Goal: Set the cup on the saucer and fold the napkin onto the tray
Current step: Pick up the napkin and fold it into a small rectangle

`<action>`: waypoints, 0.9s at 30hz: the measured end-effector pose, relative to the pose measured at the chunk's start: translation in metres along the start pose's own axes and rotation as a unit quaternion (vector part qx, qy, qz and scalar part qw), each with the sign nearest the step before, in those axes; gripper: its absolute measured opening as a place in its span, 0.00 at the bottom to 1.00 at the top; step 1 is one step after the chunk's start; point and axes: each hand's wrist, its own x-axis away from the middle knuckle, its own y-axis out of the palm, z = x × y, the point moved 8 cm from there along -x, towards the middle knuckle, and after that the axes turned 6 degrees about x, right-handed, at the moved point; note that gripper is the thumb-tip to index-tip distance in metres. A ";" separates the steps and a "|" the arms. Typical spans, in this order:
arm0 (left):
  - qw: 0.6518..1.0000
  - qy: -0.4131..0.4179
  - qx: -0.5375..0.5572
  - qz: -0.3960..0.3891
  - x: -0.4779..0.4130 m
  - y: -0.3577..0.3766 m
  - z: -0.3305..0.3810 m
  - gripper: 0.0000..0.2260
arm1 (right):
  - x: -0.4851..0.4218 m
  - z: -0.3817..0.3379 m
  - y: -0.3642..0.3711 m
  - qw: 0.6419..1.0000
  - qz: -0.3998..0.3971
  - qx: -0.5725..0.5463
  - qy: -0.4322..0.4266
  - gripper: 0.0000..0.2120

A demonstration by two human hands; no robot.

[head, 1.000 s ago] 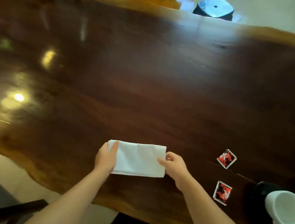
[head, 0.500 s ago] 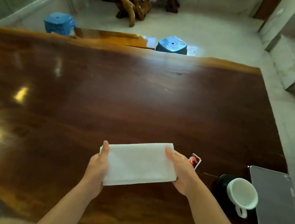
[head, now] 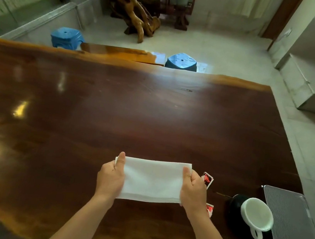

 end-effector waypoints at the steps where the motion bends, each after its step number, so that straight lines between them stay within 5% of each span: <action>1: 0.999 0.027 -0.026 0.006 0.003 -0.001 0.011 0.26 | 0.000 -0.004 -0.004 0.999 0.017 0.026 -0.022 0.19; 8: 0.974 0.216 -0.058 -0.023 0.035 0.015 0.084 0.20 | 0.022 -0.077 -0.029 0.970 0.087 0.123 -0.192 0.13; 15: 0.986 0.109 0.086 -0.095 0.047 0.034 0.071 0.18 | 0.064 -0.128 -0.022 0.933 0.123 0.141 -0.307 0.15; 21: 0.946 -0.053 0.269 -0.173 0.049 0.046 0.063 0.21 | 0.083 -0.132 0.003 0.928 0.029 0.146 -0.341 0.26; 27: 0.953 -0.041 0.252 -0.164 0.041 0.045 0.058 0.16 | 0.076 -0.125 0.013 0.921 -0.077 0.105 -0.368 0.10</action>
